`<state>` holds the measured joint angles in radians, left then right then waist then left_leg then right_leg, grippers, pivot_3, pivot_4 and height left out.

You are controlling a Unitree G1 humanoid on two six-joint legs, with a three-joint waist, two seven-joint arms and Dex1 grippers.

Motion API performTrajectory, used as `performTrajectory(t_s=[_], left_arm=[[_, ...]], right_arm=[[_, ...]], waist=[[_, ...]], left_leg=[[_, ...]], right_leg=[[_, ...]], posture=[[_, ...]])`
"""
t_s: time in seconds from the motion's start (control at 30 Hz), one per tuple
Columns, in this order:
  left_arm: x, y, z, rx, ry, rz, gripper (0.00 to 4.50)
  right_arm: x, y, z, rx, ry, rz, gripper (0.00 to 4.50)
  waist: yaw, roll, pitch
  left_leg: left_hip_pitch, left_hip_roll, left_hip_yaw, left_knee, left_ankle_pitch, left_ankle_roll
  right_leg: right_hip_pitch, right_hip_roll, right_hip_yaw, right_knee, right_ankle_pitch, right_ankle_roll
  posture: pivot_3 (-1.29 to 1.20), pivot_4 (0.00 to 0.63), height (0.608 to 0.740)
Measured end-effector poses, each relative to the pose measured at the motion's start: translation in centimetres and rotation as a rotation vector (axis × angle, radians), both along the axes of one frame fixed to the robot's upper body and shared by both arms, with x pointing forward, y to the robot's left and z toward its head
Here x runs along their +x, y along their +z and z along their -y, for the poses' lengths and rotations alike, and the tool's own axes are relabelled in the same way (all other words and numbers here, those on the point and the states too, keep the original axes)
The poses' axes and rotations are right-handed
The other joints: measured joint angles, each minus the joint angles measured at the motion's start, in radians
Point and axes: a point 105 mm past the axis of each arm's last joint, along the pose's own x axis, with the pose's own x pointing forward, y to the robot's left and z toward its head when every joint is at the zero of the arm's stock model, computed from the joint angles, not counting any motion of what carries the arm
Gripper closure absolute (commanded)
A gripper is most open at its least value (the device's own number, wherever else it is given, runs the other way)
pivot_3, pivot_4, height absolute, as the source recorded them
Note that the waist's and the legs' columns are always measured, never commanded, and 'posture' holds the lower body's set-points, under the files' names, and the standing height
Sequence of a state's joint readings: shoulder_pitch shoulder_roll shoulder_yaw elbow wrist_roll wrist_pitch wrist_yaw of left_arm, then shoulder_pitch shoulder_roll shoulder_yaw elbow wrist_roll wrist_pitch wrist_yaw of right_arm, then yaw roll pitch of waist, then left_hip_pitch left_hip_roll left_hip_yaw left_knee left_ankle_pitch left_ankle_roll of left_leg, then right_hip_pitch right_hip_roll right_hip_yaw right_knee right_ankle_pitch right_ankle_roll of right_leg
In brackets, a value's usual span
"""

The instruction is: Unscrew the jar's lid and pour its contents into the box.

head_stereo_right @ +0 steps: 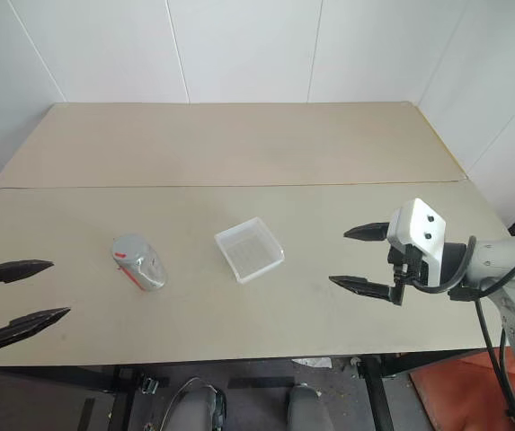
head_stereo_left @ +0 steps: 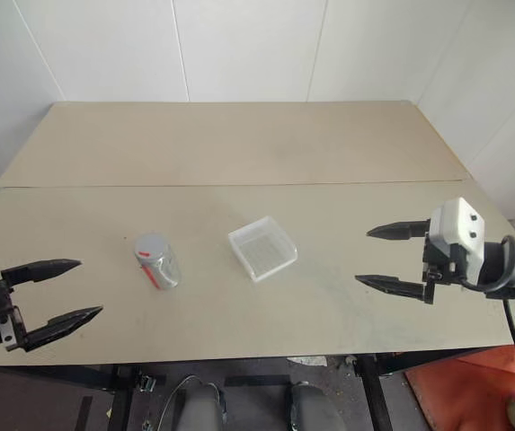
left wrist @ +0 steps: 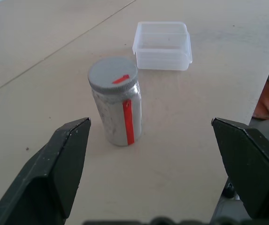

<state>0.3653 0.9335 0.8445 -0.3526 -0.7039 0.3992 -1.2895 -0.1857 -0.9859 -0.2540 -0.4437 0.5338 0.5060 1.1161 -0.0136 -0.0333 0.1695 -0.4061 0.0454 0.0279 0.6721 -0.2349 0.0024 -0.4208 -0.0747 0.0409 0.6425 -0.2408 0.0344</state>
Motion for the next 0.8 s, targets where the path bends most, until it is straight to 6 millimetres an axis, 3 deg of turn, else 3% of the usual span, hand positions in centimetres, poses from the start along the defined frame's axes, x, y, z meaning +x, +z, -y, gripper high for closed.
performTrajectory(t_s=[0.23, 0.43, 0.6, 0.8], left_arm=[[0.4, 0.0, 0.2, -0.022, 0.014, 0.030, 0.03], [1.0, -2.9, 1.6, -0.086, 0.113, 0.022, 0.03], [1.5, -4.7, 3.5, -0.168, 0.253, 0.057, 0.03], [3.3, -5.6, 3.9, -0.235, 0.479, 0.081, 0.03]], right_arm=[[0.1, 0.0, -0.4, 0.012, 0.011, 0.010, 0.00], [-0.1, 0.1, -0.8, 0.005, 0.010, 0.031, 0.00], [0.5, 0.0, -0.9, -0.006, -0.024, 0.055, 0.00], [1.1, 0.8, -1.3, -0.002, -0.018, 0.090, 0.00]], waist=[[-0.001, 0.000, 0.000], [0.000, 0.000, 0.000], [-0.001, -0.001, 0.000], [0.001, -0.001, -0.001]], left_leg=[[0.000, 0.000, 0.000, 0.000, 0.000, 0.000], [0.000, 0.000, 0.000, 0.000, 0.000, 0.000], [0.000, 0.000, 0.000, 0.000, 0.000, 0.000], [0.001, -0.001, -0.001, 0.001, 0.000, 0.000]], right_leg=[[0.000, 0.000, 0.000, 0.000, 0.000, 0.000], [0.001, 0.000, 0.000, 0.000, 0.000, 0.000], [0.001, 0.000, 0.001, 0.000, 0.000, 0.000], [0.002, 0.000, 0.001, 0.001, 0.000, 0.000]], posture=[[0.00, 0.150, 0.740], [0.00, 0.150, 0.740], [0.00, 0.150, 0.740], [0.00, 0.150, 0.740]])
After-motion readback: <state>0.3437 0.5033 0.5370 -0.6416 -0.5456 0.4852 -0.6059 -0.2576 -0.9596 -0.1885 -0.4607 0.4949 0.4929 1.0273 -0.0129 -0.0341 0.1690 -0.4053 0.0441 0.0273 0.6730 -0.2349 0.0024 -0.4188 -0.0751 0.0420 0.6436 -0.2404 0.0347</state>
